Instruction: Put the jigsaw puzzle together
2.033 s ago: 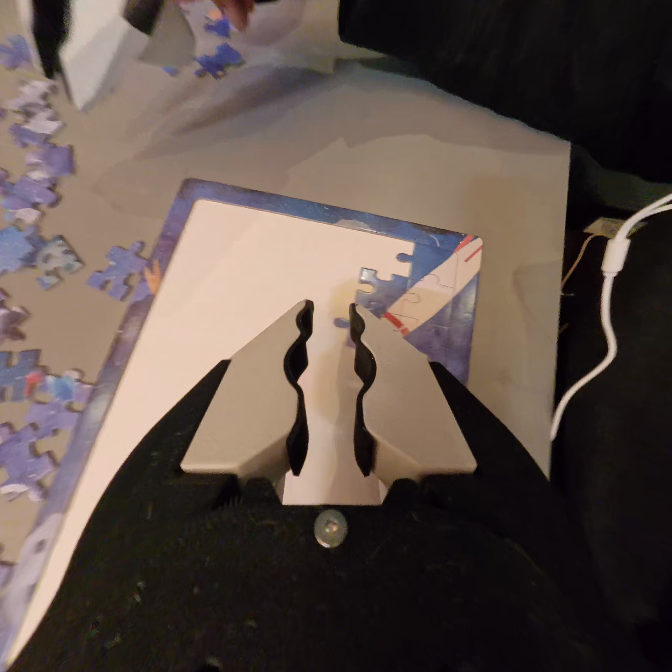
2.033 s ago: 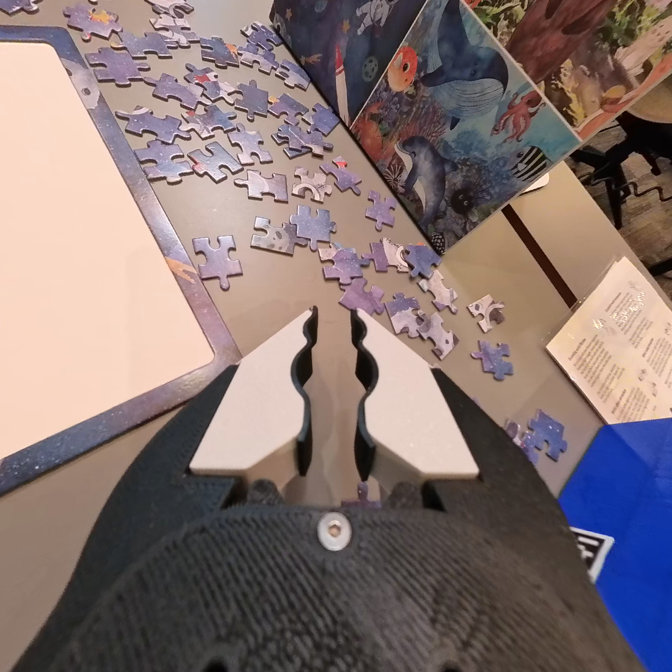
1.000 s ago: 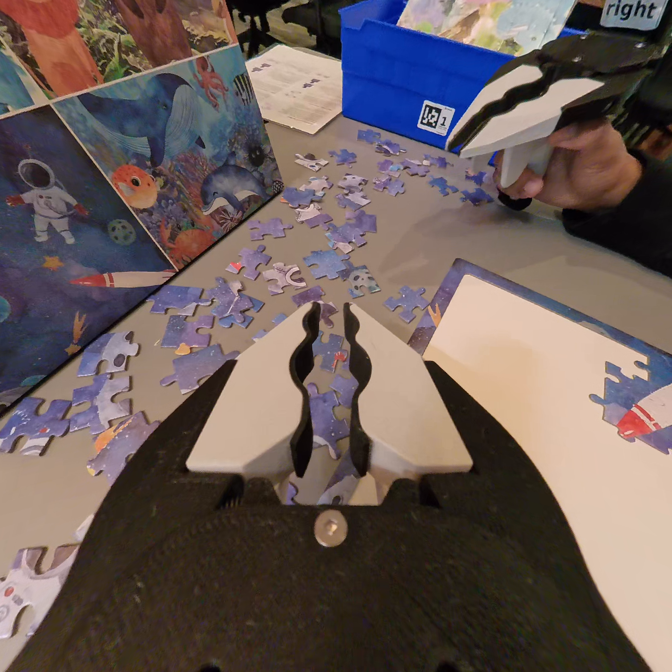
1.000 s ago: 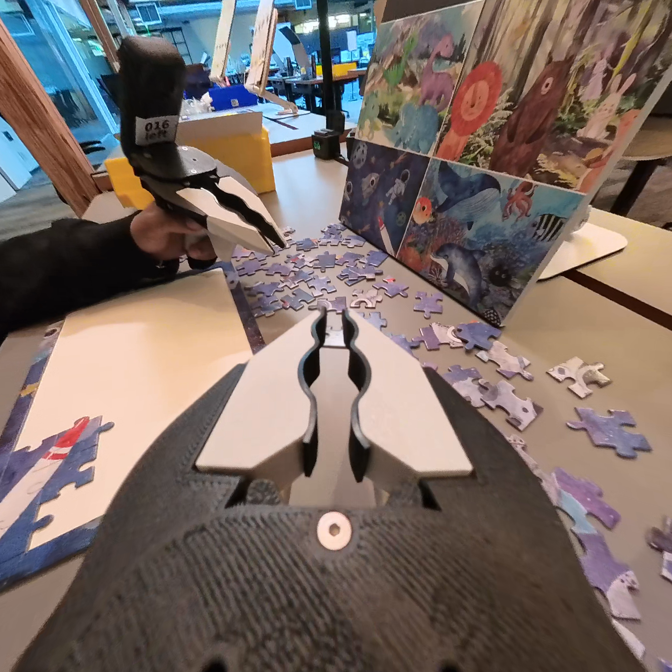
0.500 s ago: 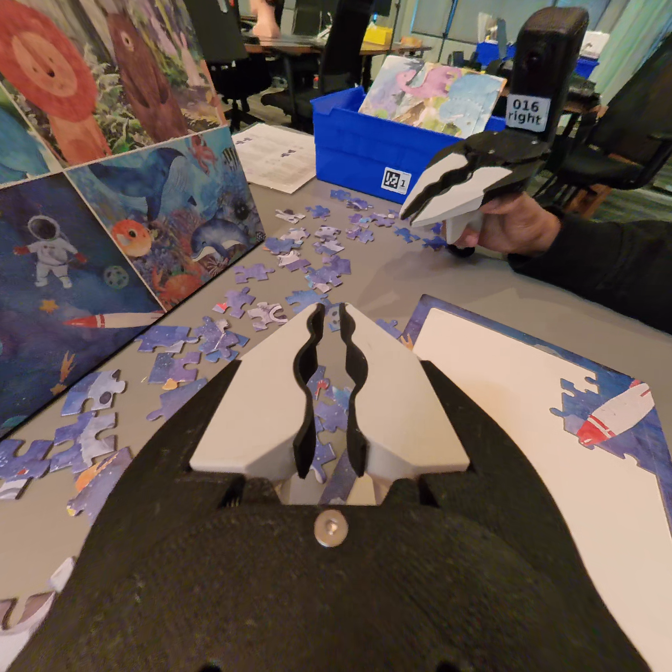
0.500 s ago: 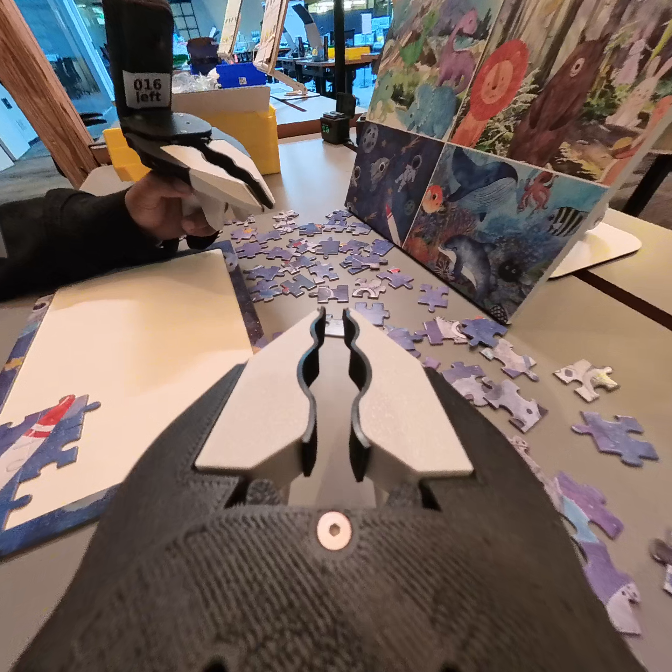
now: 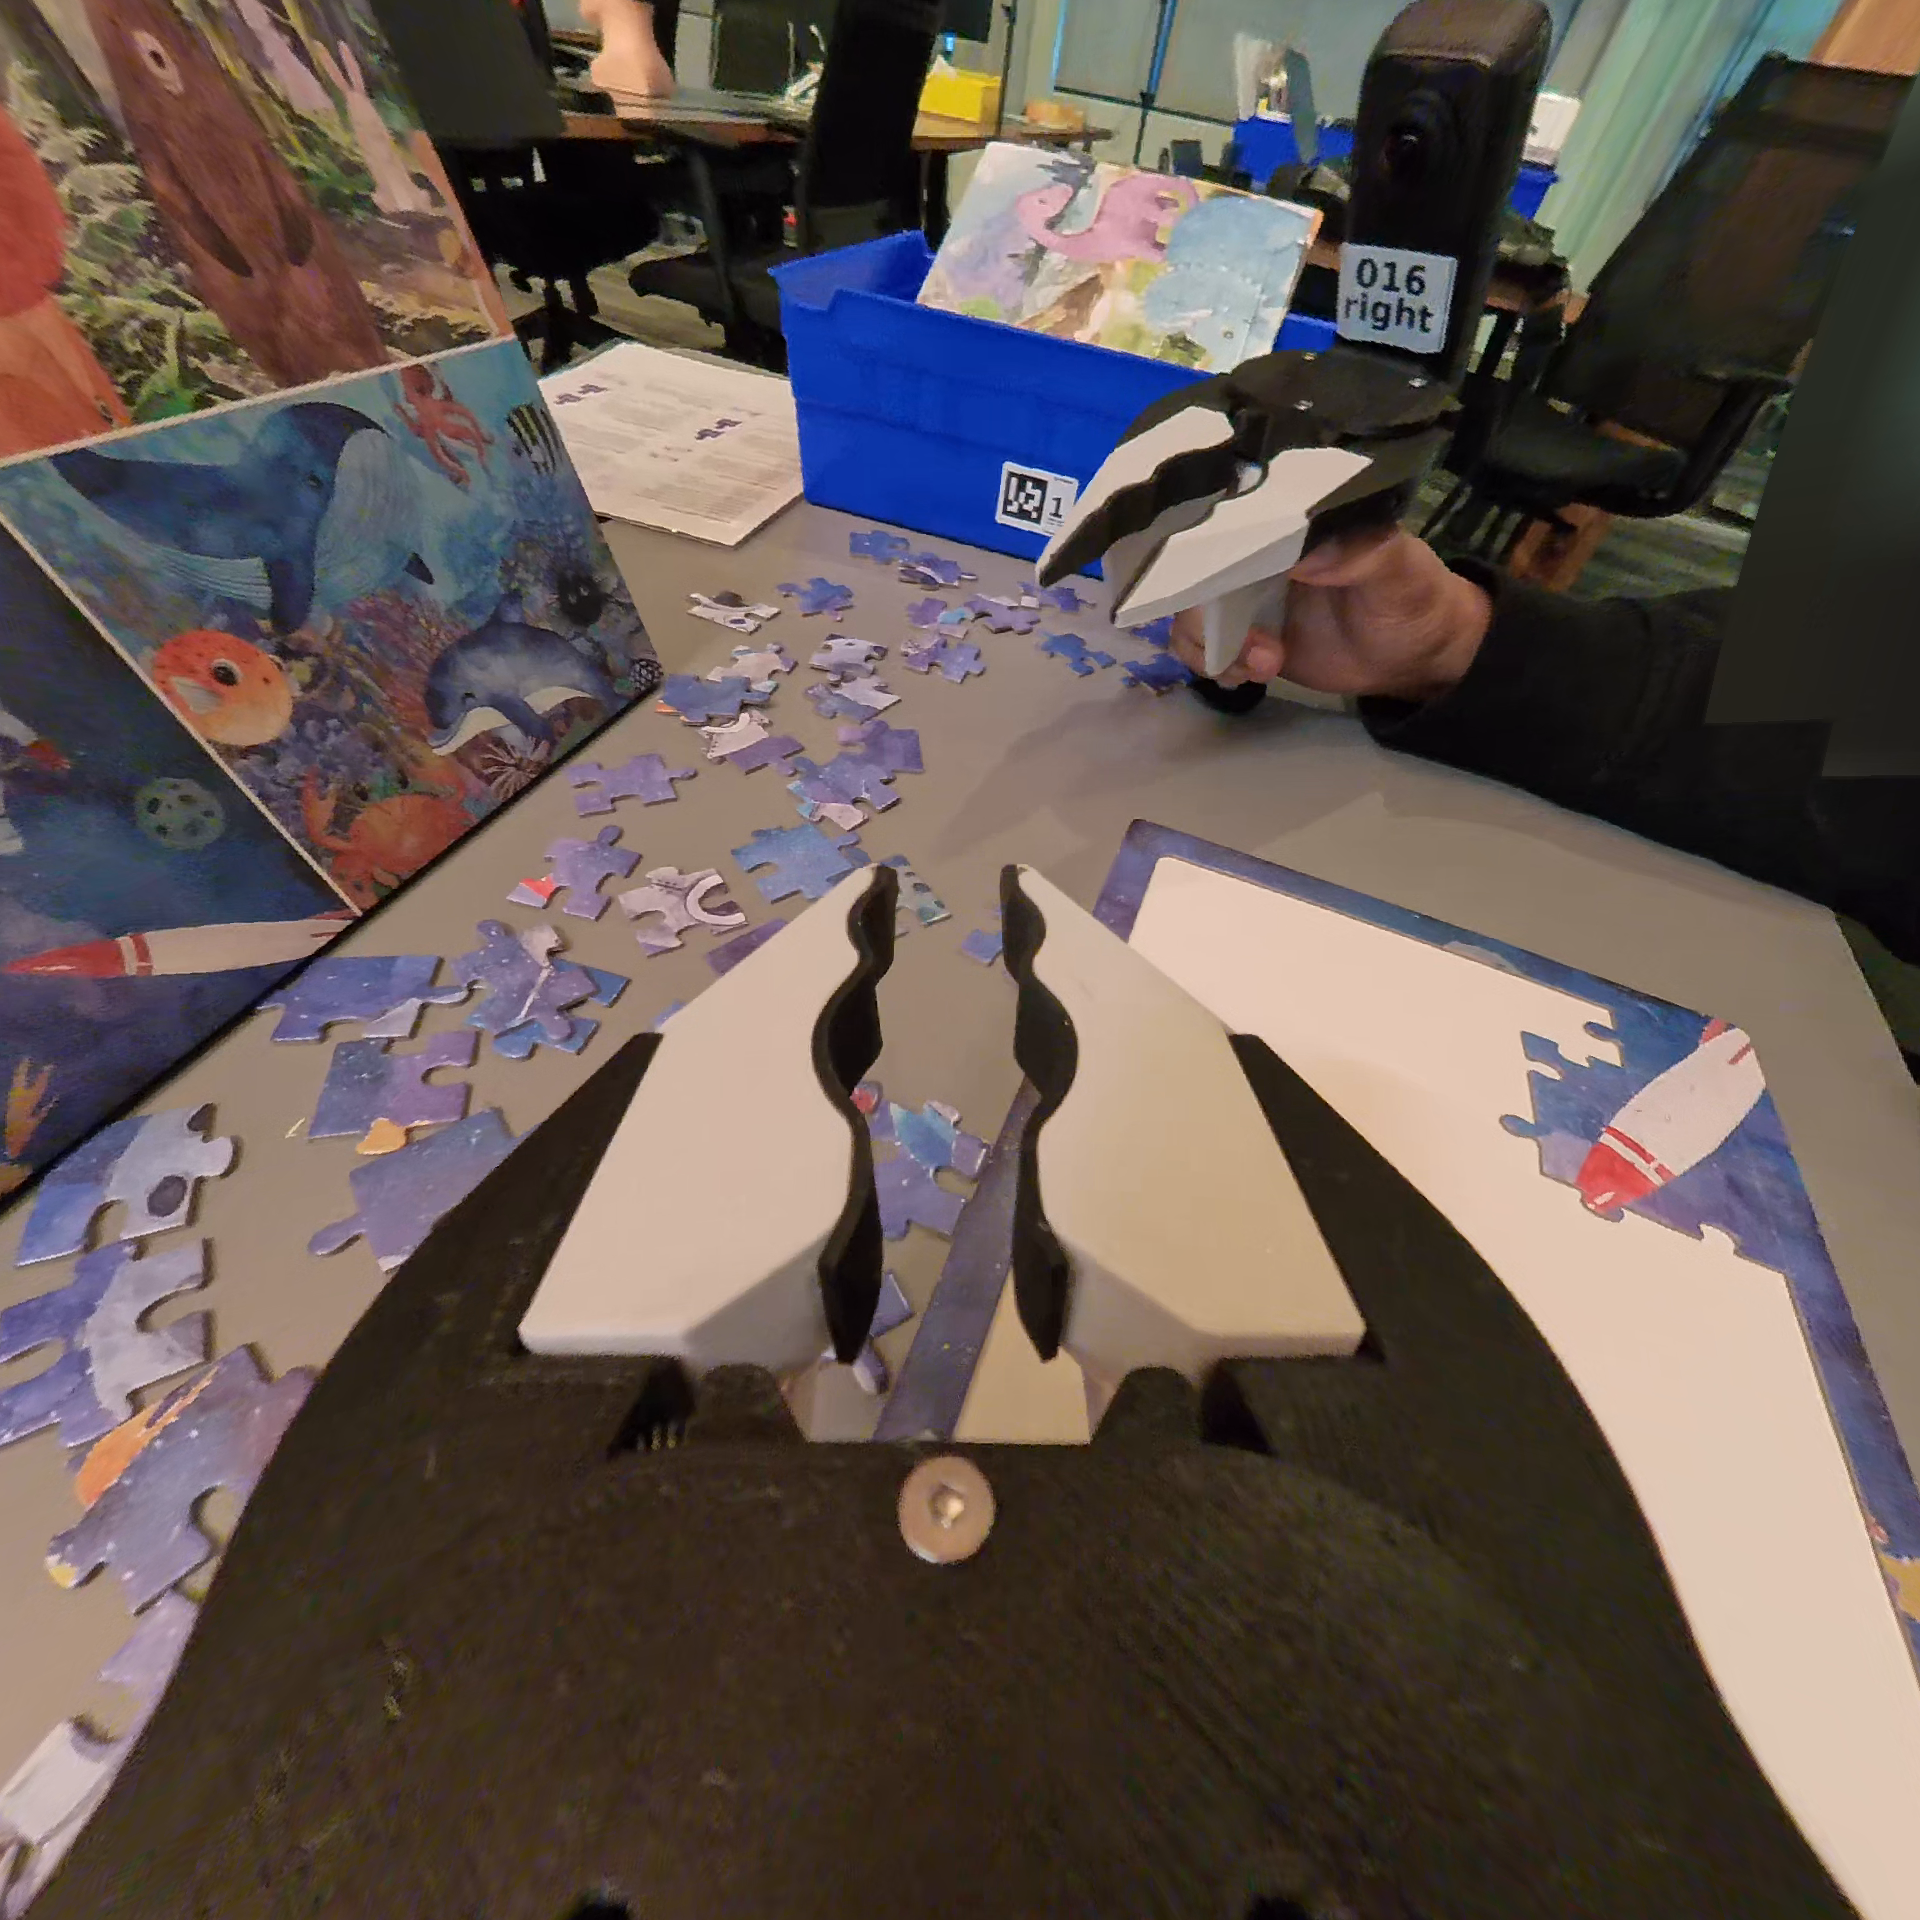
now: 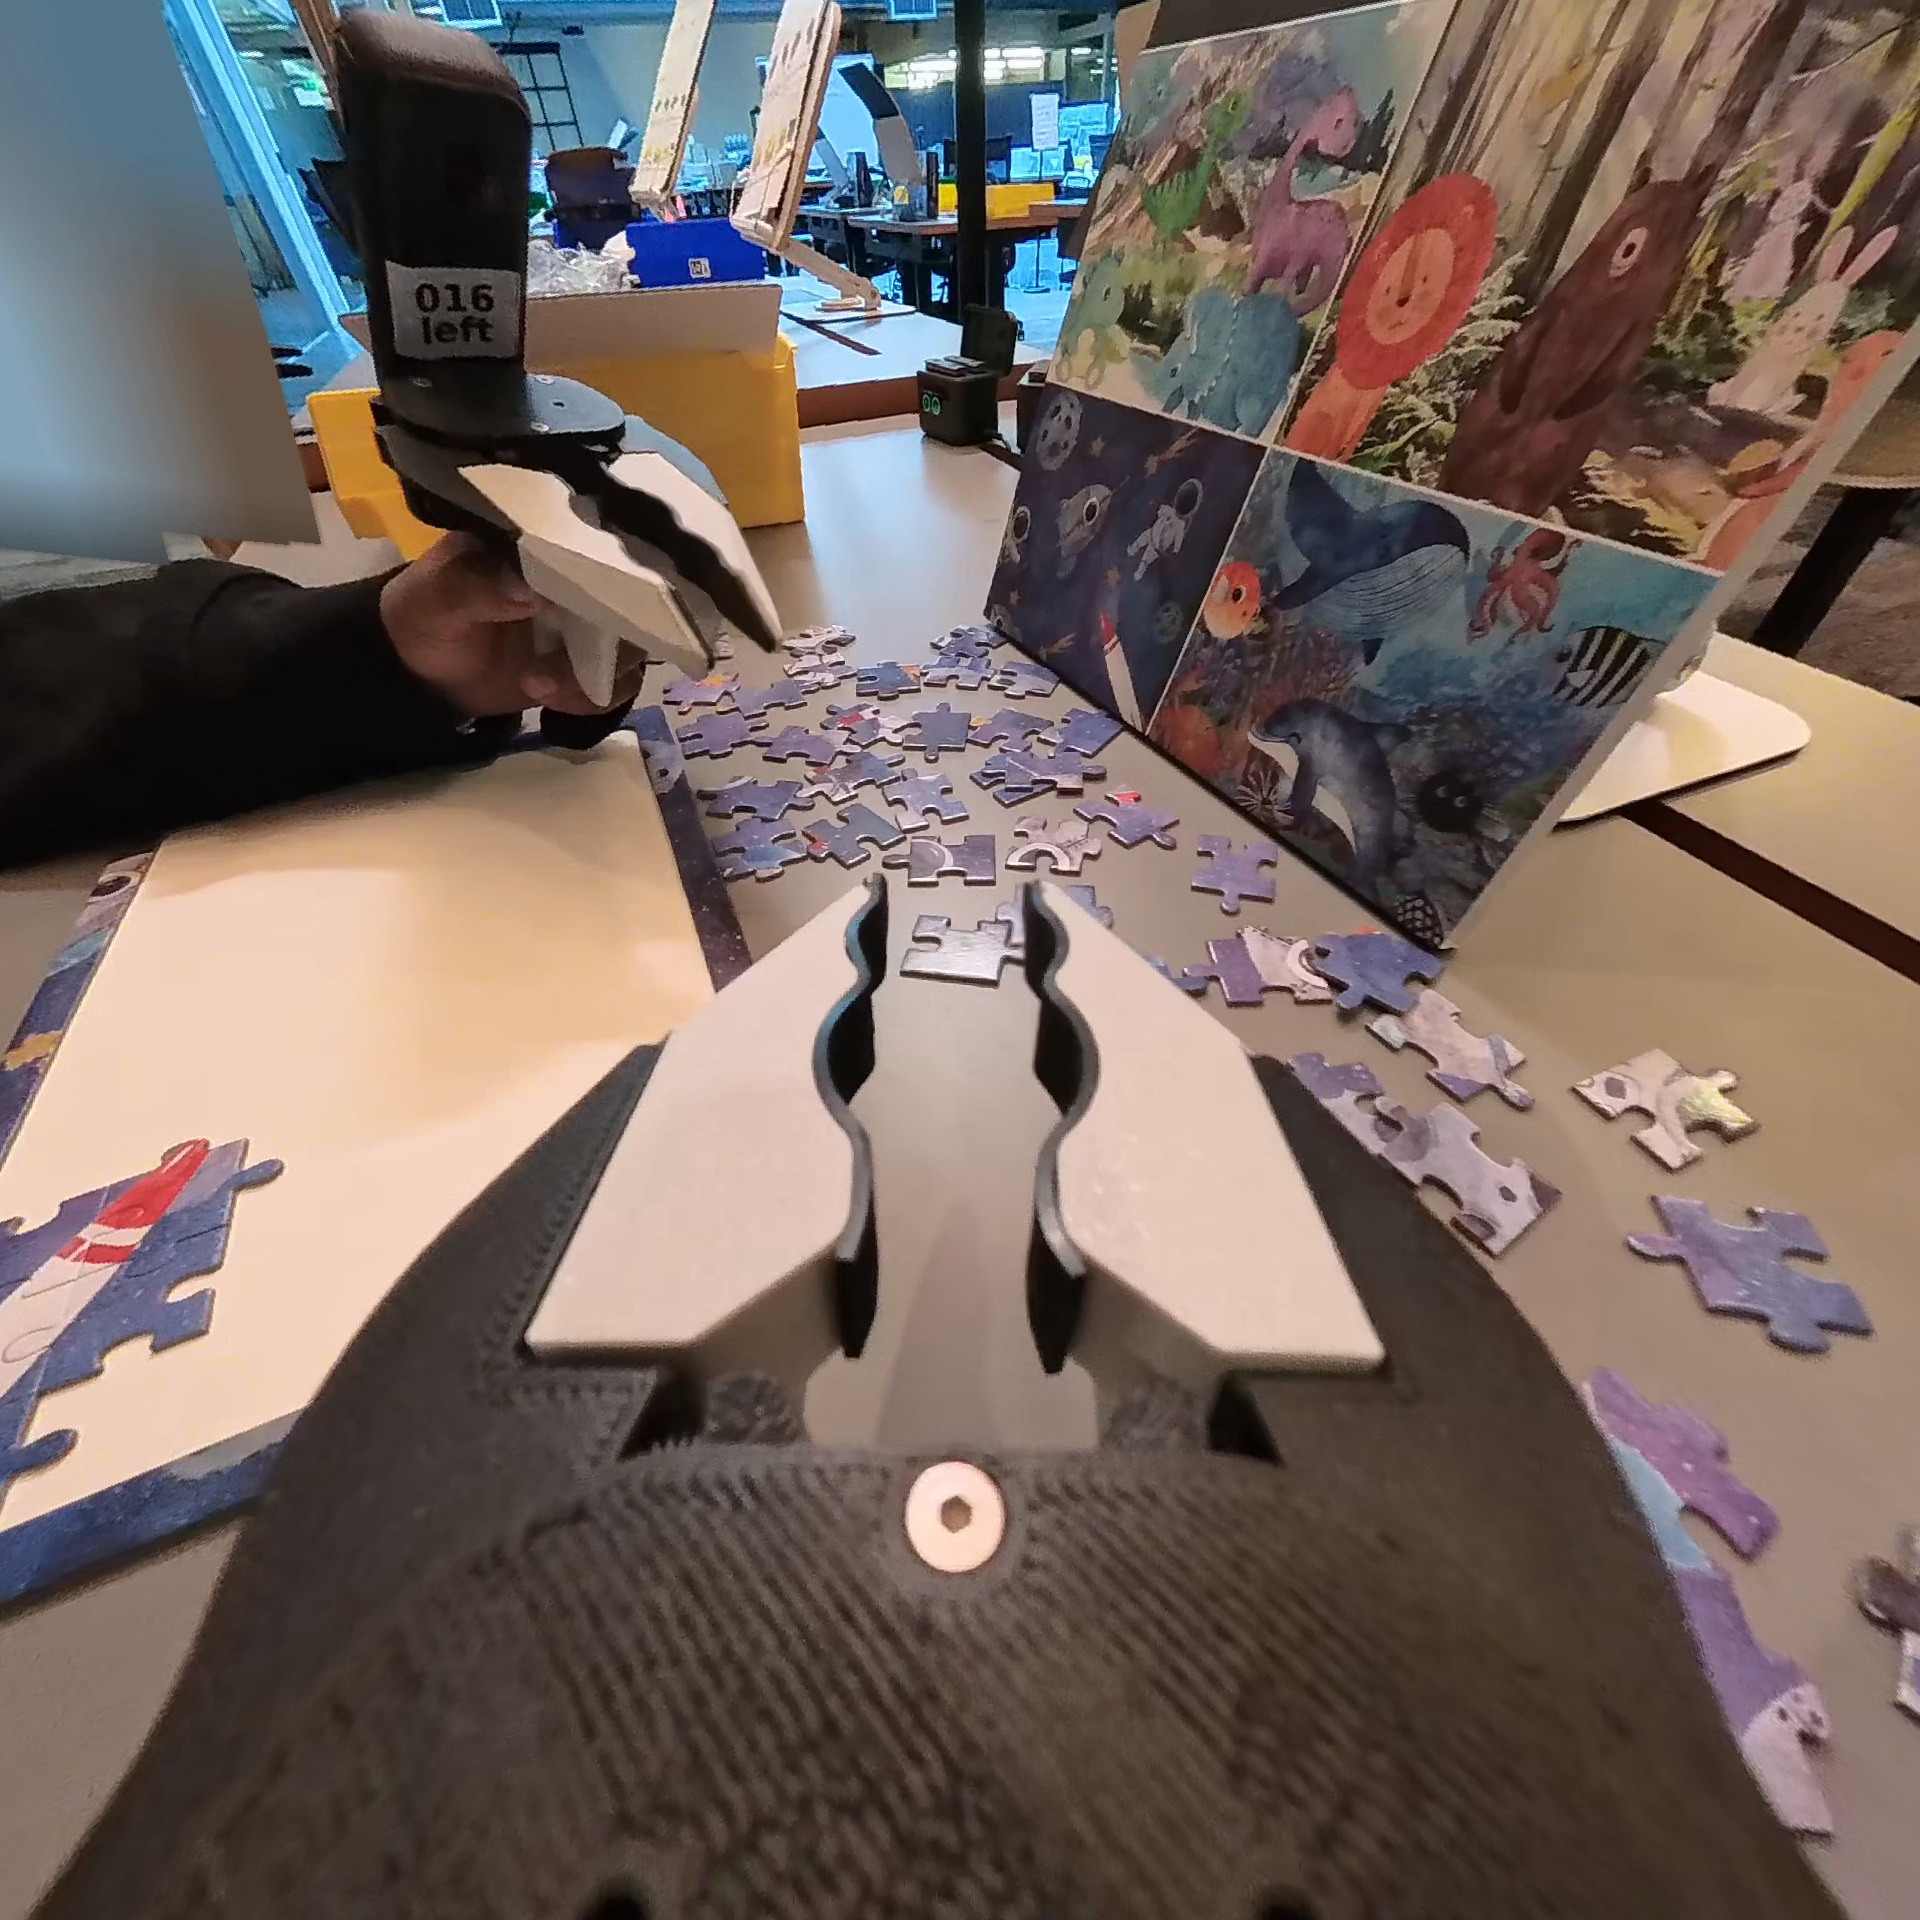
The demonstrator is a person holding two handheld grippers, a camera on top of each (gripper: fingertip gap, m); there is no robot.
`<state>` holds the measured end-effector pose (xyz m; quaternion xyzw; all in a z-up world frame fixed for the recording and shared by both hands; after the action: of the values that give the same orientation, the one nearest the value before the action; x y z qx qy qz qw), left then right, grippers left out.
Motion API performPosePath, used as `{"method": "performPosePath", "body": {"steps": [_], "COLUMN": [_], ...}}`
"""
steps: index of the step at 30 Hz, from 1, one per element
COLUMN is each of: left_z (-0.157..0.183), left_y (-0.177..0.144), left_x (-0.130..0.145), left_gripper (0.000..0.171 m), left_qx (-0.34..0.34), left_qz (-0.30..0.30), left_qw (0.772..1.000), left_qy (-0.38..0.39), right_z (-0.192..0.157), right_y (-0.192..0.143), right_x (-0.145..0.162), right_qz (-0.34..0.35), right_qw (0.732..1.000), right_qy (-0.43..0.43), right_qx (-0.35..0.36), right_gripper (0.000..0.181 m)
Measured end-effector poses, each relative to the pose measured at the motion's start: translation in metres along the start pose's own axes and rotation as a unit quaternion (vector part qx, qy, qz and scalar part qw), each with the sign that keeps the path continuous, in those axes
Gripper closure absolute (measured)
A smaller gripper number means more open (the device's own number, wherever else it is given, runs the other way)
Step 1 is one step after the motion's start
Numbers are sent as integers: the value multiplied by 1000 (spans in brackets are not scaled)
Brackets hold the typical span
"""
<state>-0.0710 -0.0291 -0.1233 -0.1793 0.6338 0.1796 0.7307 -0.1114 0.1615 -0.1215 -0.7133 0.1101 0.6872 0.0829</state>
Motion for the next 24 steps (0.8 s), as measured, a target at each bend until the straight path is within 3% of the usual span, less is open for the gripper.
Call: {"method": "performPosePath", "body": {"steps": [5, 10, 16, 21, 24], "left_z": [-8, -16, -29, -33, -35], "left_y": [-3, -13, -26, -34, -37], "left_x": [3, -8, -15, -28, -27], "left_gripper": [143, 141, 143, 148, 167], "left_qx": [12, 6, -27, -39, -48], "left_qz": [10, 60, 81, 119, 110], "left_qw": [998, 994, 993, 988, 989], "left_qy": [-56, -89, -83, -92, -84], "right_z": [-1, -6, -4, 1, 4], "right_y": [4, 8, 9, 6, 3], "right_x": [10, 17, 16, 10, 6], "right_qz": [-44, -74, -69, -45, -29], "right_qw": [999, 996, 996, 998, 999], "right_qy": [-6, -38, -52, -35, -15], "right_qx": [10, 15, 27, 34, 34], "right_gripper": [139, 135, 138, 152, 162]}}
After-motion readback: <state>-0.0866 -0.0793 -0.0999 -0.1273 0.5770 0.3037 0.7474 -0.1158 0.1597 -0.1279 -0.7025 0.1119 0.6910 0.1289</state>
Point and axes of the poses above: each gripper's, where its closed fingertips meet, y out along the fingers, x out of its underside, z = x × y across the jaws, the point moved 4 cm from there along -y, back along the fingers, and after that the axes turned 13 degrees about z, right-handed, at the moved point
